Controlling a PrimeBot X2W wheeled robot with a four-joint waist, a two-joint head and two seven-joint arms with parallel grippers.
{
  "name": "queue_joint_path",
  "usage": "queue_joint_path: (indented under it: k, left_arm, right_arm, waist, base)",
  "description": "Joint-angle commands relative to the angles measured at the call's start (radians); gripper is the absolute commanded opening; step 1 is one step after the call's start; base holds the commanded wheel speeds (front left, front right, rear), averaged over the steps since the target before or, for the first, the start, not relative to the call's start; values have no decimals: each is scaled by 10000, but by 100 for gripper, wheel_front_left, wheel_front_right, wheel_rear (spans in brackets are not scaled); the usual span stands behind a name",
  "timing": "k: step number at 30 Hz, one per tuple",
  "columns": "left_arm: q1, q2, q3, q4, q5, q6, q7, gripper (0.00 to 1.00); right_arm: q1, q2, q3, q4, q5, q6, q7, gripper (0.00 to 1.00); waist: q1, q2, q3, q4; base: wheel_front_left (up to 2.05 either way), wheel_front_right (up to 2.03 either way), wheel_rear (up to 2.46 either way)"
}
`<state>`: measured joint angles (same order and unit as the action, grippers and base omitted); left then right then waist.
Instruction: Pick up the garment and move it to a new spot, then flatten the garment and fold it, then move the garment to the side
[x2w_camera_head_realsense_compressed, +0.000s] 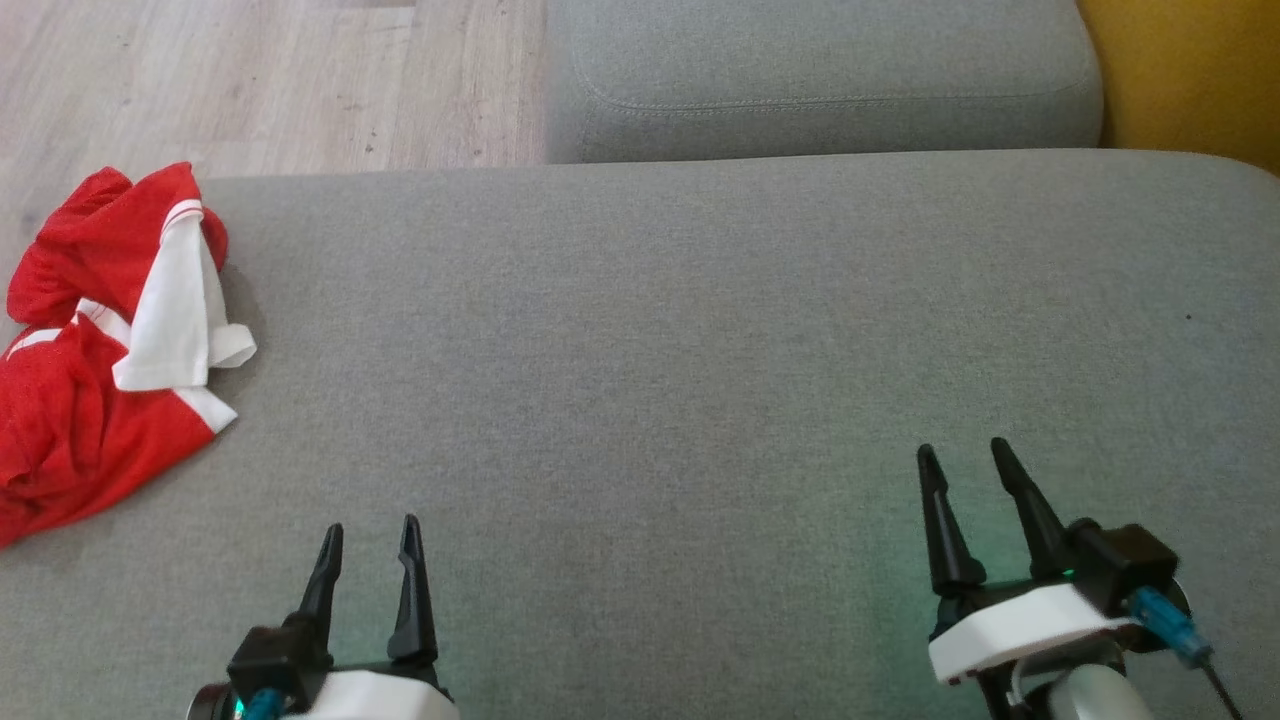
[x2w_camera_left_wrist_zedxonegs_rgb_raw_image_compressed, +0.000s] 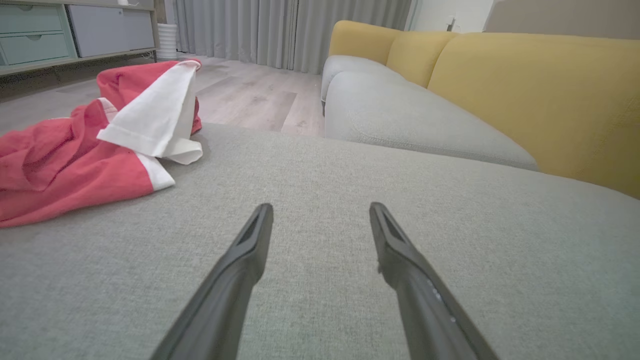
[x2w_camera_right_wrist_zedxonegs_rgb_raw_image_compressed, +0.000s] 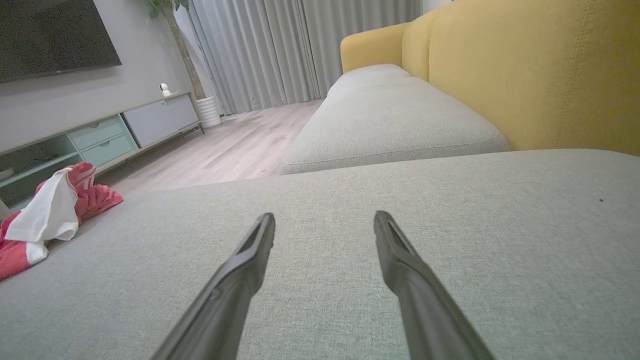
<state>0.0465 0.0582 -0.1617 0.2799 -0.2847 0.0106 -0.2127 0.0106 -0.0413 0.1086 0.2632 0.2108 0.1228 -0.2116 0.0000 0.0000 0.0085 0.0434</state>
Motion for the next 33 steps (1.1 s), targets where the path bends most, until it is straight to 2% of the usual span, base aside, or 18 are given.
queue_joint_path:
  k: [1, 12, 33]
  left_arm:
    - [-228, 47, 252, -248, 367, 113, -162, 100]
    - [-169, -2, 184, -169, 1554, 156, -488, 100]
    - [-251, -56, 230, -51, 1536, 82, -490, 100]
  right_arm:
    - [-325, -83, 315, -265, -408, 72, -175, 100]
    - [-347, -89, 602, -86, -1724, 79, -500, 100]
    - [-367, -89, 439, -4, -1681, 79, -502, 100]
  waist:
    - [0, 0, 6, 5]
    - [0, 0, 3, 38]
    - [0, 0, 56, 223]
  base:
    - [0, 0, 0]
    - [0, 0, 0]
    - [0, 0, 0]
